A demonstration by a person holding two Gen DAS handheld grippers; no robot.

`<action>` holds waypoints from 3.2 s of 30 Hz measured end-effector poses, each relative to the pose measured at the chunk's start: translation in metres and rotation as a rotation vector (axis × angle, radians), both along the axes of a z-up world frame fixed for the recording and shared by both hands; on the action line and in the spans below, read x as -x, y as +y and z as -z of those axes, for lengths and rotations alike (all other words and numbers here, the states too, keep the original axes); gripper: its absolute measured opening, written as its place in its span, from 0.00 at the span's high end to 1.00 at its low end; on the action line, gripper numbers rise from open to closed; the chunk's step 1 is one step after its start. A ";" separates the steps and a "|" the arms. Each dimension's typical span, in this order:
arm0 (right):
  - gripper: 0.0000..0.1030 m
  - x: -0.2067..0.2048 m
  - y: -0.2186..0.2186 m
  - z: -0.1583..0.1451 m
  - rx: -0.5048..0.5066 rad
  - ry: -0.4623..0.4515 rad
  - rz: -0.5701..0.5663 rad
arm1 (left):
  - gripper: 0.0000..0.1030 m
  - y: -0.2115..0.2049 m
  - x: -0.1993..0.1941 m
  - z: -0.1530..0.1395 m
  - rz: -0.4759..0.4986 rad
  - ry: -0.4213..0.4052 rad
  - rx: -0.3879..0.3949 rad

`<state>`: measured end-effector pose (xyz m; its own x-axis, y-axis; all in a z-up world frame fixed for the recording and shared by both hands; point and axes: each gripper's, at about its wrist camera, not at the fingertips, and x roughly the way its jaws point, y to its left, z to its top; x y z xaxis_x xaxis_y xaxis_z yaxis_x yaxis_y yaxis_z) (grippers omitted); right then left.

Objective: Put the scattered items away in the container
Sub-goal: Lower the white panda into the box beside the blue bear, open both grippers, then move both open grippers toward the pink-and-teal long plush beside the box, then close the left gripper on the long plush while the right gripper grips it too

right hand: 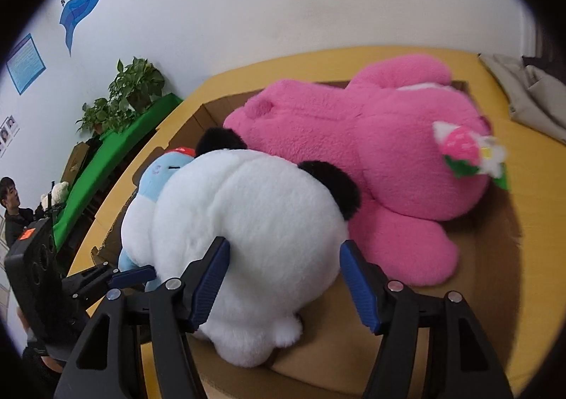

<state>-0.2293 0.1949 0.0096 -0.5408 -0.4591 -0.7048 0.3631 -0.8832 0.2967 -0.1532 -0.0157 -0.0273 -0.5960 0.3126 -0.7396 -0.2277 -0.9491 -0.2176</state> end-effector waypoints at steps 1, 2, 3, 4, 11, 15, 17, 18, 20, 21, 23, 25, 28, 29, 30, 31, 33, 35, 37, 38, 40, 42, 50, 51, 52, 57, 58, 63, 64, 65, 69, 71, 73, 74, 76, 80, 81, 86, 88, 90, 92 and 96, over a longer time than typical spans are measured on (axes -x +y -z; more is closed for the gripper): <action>0.25 -0.009 0.004 -0.004 -0.016 0.013 0.005 | 0.25 0.000 0.000 -0.001 0.001 0.002 0.002; 0.23 -0.017 0.010 -0.005 -0.049 0.015 0.030 | 0.25 0.000 -0.001 -0.001 0.002 0.002 0.003; 0.23 -0.022 0.016 -0.002 -0.090 -0.006 0.069 | 0.25 0.000 -0.001 -0.002 0.000 0.003 0.003; 0.23 -0.024 0.019 0.003 -0.129 -0.033 0.105 | 0.25 0.000 0.000 -0.003 -0.003 0.003 0.003; 0.24 -0.055 0.010 0.034 -0.283 -0.089 0.151 | 0.24 0.000 -0.007 -0.009 -0.014 0.005 0.049; 0.24 -0.068 0.009 0.037 -0.270 -0.085 0.150 | 0.25 0.003 -0.020 -0.010 -0.015 0.005 0.064; 0.23 -0.072 0.011 0.035 -0.258 -0.088 0.154 | 0.25 0.005 -0.028 -0.012 -0.013 0.006 0.055; 0.23 -0.072 0.012 0.032 -0.260 -0.087 0.159 | 0.25 0.004 -0.031 -0.014 -0.011 0.005 0.043; 0.23 -0.082 0.016 0.027 -0.261 -0.062 0.179 | 0.21 0.005 -0.037 -0.021 -0.009 0.009 0.033; 0.23 -0.088 0.016 0.019 -0.245 -0.034 0.188 | 0.16 0.006 -0.042 -0.026 -0.016 0.015 0.030; 0.21 -0.098 0.015 0.002 -0.208 0.024 0.205 | 0.08 0.005 -0.052 -0.041 -0.027 0.042 -0.001; 0.19 -0.110 0.013 -0.016 -0.190 0.088 0.226 | 0.00 -0.001 -0.061 -0.054 -0.035 0.089 -0.037; 0.19 -0.120 0.011 -0.033 -0.191 0.142 0.245 | 0.00 -0.002 -0.072 -0.069 -0.060 0.147 -0.024; 0.18 -0.121 0.009 -0.035 -0.200 0.152 0.246 | 0.00 -0.001 -0.074 -0.071 -0.071 0.158 -0.013; 0.18 -0.123 0.008 -0.036 -0.210 0.160 0.249 | 0.00 0.000 -0.076 -0.073 -0.082 0.166 -0.006; 0.18 -0.125 0.007 -0.037 -0.219 0.168 0.252 | 0.00 0.000 -0.077 -0.075 -0.090 0.170 -0.004; 0.18 -0.126 0.007 -0.037 -0.223 0.173 0.257 | 0.00 -0.001 -0.080 -0.076 -0.096 0.178 -0.017; 0.18 -0.128 0.007 -0.038 -0.221 0.176 0.263 | 0.00 0.002 -0.082 -0.078 -0.099 0.186 -0.030; 0.18 -0.131 0.007 -0.041 -0.227 0.184 0.270 | 0.00 0.005 -0.084 -0.080 -0.099 0.195 -0.034; 0.18 -0.133 0.007 -0.042 -0.230 0.187 0.271 | 0.00 0.007 -0.086 -0.081 -0.097 0.199 -0.034; 0.18 -0.135 0.007 -0.043 -0.233 0.191 0.271 | 0.00 0.010 -0.089 -0.082 -0.097 0.202 -0.036; 0.18 -0.137 0.005 -0.044 -0.242 0.199 0.268 | 0.00 0.013 -0.092 -0.082 -0.104 0.205 -0.030; 0.18 -0.144 0.004 -0.047 -0.240 0.223 0.266 | 0.00 0.015 -0.094 -0.083 -0.141 0.219 -0.009; 0.18 -0.145 0.004 -0.048 -0.240 0.227 0.270 | 0.00 0.015 -0.094 -0.082 -0.138 0.217 -0.016; 0.18 -0.145 0.005 -0.048 -0.239 0.232 0.271 | 0.00 0.015 -0.093 -0.081 -0.136 0.213 -0.022; 0.04 -0.144 0.003 -0.045 -0.214 0.224 0.238 | 0.00 0.017 -0.095 -0.076 -0.125 0.200 -0.013; 0.00 -0.145 0.002 -0.044 -0.208 0.224 0.235 | 0.00 0.017 -0.096 -0.076 -0.126 0.199 -0.011; 0.00 -0.145 -0.006 -0.040 -0.230 0.222 0.224 | 0.00 0.018 -0.097 -0.076 -0.131 0.209 -0.008; 0.00 -0.145 -0.006 -0.040 -0.236 0.222 0.226 | 0.00 0.018 -0.097 -0.076 -0.133 0.210 -0.009; 0.00 -0.145 -0.005 -0.040 -0.242 0.223 0.229 | 0.00 0.018 -0.097 -0.076 -0.134 0.211 -0.009; 0.00 -0.144 -0.002 -0.041 -0.244 0.228 0.244 | 0.00 0.016 -0.098 -0.075 -0.135 0.208 -0.003; 0.00 -0.144 -0.001 -0.041 -0.233 0.226 0.247 | 0.00 0.013 -0.098 -0.075 -0.139 0.208 -0.007; 0.00 -0.144 -0.001 -0.041 -0.231 0.225 0.238 | 0.00 0.012 -0.097 -0.076 -0.140 0.208 -0.020; 0.00 -0.145 -0.002 -0.042 -0.233 0.226 0.232 | 0.00 0.012 -0.097 -0.077 -0.139 0.208 -0.028; 0.00 -0.147 0.001 -0.043 -0.231 0.226 0.226 | 0.00 0.014 -0.095 -0.077 -0.130 0.202 -0.044; 0.00 -0.153 0.021 -0.048 -0.209 0.236 0.234 | 0.00 0.023 -0.093 -0.073 -0.083 0.175 -0.062; 0.00 -0.155 0.031 -0.049 -0.199 0.236 0.243 | 0.00 0.025 -0.093 -0.073 -0.069 0.169 -0.064; 0.00 -0.173 0.104 -0.042 -0.163 0.180 0.340 | 0.00 0.040 -0.091 -0.068 -0.023 0.151 -0.067; 0.00 -0.178 0.130 -0.029 -0.159 0.125 0.372 | 0.00 0.048 -0.089 -0.065 -0.006 0.144 -0.079; 0.00 -0.182 0.154 -0.008 -0.145 0.032 0.394 | 0.00 0.056 -0.086 -0.060 0.011 0.132 -0.090; 0.00 -0.183 0.161 0.015 -0.146 -0.055 0.371 | 0.00 0.064 -0.084 -0.054 0.026 0.115 -0.099; 0.04 -0.188 0.148 0.046 0.034 -0.160 0.222 | 0.00 0.078 -0.084 -0.048 0.062 0.086 -0.088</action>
